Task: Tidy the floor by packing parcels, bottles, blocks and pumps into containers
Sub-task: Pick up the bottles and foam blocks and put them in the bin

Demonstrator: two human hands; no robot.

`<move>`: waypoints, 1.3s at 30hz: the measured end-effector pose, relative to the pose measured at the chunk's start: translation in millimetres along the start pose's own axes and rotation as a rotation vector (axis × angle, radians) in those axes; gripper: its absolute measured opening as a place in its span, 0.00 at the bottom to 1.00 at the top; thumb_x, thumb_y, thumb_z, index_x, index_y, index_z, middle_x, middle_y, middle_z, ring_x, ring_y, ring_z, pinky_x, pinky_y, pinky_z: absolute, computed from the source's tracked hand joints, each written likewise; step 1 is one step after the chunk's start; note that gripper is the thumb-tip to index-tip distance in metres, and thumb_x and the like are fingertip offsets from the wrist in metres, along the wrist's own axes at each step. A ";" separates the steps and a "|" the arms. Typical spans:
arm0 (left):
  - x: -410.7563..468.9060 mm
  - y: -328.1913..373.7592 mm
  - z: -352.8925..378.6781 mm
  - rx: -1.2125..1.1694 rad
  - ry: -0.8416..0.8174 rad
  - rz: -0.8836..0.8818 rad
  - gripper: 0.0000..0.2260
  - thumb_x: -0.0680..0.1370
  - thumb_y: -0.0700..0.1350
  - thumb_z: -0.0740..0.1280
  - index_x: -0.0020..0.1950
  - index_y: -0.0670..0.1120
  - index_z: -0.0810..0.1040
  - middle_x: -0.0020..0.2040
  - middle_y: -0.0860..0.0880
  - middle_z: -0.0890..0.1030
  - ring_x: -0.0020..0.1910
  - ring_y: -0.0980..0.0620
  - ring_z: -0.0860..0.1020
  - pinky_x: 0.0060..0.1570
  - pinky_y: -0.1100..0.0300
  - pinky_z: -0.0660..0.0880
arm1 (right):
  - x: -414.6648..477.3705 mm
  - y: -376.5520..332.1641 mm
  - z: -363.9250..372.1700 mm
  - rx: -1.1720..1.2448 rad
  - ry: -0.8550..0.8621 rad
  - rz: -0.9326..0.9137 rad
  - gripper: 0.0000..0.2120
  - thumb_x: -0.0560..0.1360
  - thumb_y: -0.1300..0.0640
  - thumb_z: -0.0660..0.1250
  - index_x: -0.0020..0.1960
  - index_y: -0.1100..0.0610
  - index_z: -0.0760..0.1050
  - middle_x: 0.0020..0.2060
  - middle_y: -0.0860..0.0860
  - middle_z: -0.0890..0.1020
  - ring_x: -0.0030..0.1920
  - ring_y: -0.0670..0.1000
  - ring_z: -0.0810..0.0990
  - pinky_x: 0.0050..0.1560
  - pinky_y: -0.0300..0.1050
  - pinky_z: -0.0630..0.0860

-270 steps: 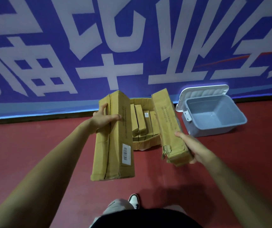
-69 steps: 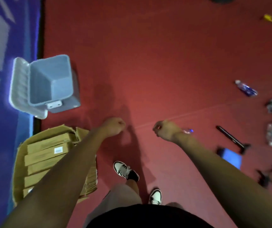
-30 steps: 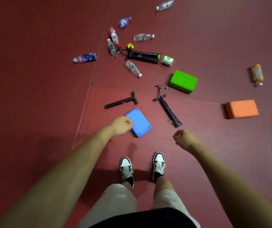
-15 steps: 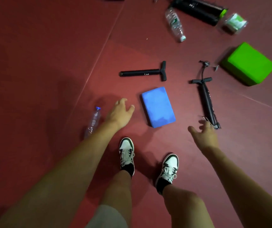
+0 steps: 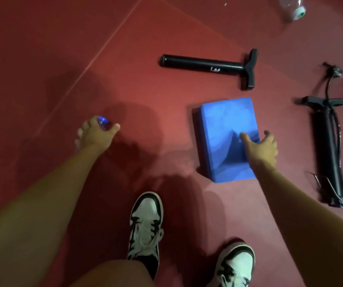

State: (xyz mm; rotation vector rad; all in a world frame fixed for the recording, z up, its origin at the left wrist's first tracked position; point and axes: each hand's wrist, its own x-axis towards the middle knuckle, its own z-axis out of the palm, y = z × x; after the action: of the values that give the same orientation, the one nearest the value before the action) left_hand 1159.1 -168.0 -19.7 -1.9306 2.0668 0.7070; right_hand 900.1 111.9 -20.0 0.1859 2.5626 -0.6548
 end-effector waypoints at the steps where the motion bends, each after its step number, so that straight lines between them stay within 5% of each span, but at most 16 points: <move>1: 7.0 -6.1 6.7 0.017 0.026 -0.031 0.35 0.71 0.63 0.67 0.72 0.48 0.62 0.73 0.43 0.63 0.71 0.39 0.60 0.69 0.43 0.56 | 10.8 2.1 6.1 0.028 -0.027 -0.013 0.38 0.71 0.42 0.69 0.74 0.56 0.60 0.70 0.58 0.68 0.71 0.59 0.65 0.70 0.57 0.62; 6: 24.0 -31.7 27.9 0.028 0.064 -0.152 0.43 0.67 0.58 0.74 0.74 0.44 0.56 0.72 0.40 0.63 0.71 0.38 0.60 0.68 0.38 0.57 | 29.4 10.5 19.6 0.142 -0.128 0.010 0.35 0.68 0.41 0.73 0.68 0.57 0.67 0.63 0.54 0.76 0.63 0.56 0.75 0.64 0.50 0.71; 13: 12.7 -6.3 32.3 -0.100 0.084 0.123 0.32 0.67 0.58 0.74 0.66 0.48 0.69 0.63 0.43 0.75 0.63 0.41 0.72 0.61 0.47 0.69 | 23.5 6.9 20.7 0.140 -0.124 0.042 0.37 0.60 0.34 0.75 0.57 0.60 0.76 0.54 0.55 0.82 0.55 0.56 0.80 0.56 0.50 0.76; 17: -26.6 69.3 44.4 -0.523 -0.244 0.224 0.16 0.73 0.51 0.71 0.57 0.47 0.73 0.43 0.55 0.77 0.43 0.54 0.76 0.38 0.72 0.71 | 21.5 17.7 31.8 0.214 -0.195 0.118 0.49 0.44 0.25 0.74 0.52 0.60 0.78 0.49 0.55 0.83 0.52 0.55 0.82 0.53 0.52 0.79; 19: -44.1 95.1 59.4 -0.614 -0.432 0.279 0.10 0.75 0.51 0.69 0.52 0.49 0.73 0.41 0.57 0.76 0.39 0.59 0.74 0.36 0.74 0.70 | 23.7 18.5 35.3 0.310 -0.241 0.181 0.53 0.40 0.26 0.75 0.55 0.60 0.74 0.53 0.54 0.81 0.53 0.56 0.82 0.55 0.55 0.79; 23: -58.3 118.1 88.2 -0.780 -0.719 0.266 0.08 0.79 0.52 0.62 0.43 0.51 0.71 0.32 0.59 0.75 0.31 0.65 0.72 0.35 0.67 0.68 | 19.2 8.9 35.1 0.409 -0.311 0.241 0.34 0.54 0.39 0.80 0.50 0.55 0.67 0.55 0.53 0.77 0.54 0.55 0.80 0.57 0.55 0.78; 27: -54.8 124.1 100.2 -0.968 -0.881 0.044 0.12 0.79 0.57 0.59 0.49 0.50 0.74 0.39 0.51 0.76 0.35 0.55 0.74 0.38 0.61 0.70 | 18.1 10.5 37.0 0.433 -0.307 0.243 0.43 0.46 0.35 0.78 0.54 0.54 0.68 0.55 0.52 0.78 0.53 0.54 0.80 0.56 0.55 0.78; 31: -61.7 126.8 83.9 -1.002 -0.927 -0.003 0.14 0.79 0.57 0.56 0.50 0.49 0.74 0.41 0.49 0.77 0.35 0.54 0.78 0.40 0.61 0.75 | 6.5 1.4 21.4 0.521 -0.405 0.270 0.33 0.62 0.46 0.79 0.57 0.59 0.66 0.54 0.53 0.78 0.50 0.54 0.81 0.50 0.53 0.79; 34: -79.2 130.8 44.3 -1.006 -0.952 -0.004 0.13 0.80 0.56 0.55 0.53 0.49 0.74 0.40 0.50 0.79 0.32 0.57 0.80 0.35 0.64 0.76 | -22.2 -9.9 -8.7 0.482 -0.491 0.316 0.41 0.55 0.39 0.78 0.61 0.58 0.69 0.53 0.51 0.81 0.49 0.53 0.82 0.46 0.48 0.77; 39: -131.4 140.1 -58.1 -0.926 -1.028 -0.078 0.14 0.80 0.56 0.56 0.48 0.48 0.74 0.41 0.48 0.78 0.37 0.52 0.78 0.43 0.58 0.75 | -100.3 -52.1 -94.0 0.516 -0.460 0.327 0.13 0.68 0.50 0.76 0.41 0.56 0.75 0.41 0.53 0.82 0.37 0.50 0.81 0.38 0.43 0.77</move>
State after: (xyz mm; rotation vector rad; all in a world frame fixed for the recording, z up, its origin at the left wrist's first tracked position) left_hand 1045.0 -79.2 119.5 -1.3391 1.0416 2.2820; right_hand 935.2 110.4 122.8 0.5416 1.8348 -1.0719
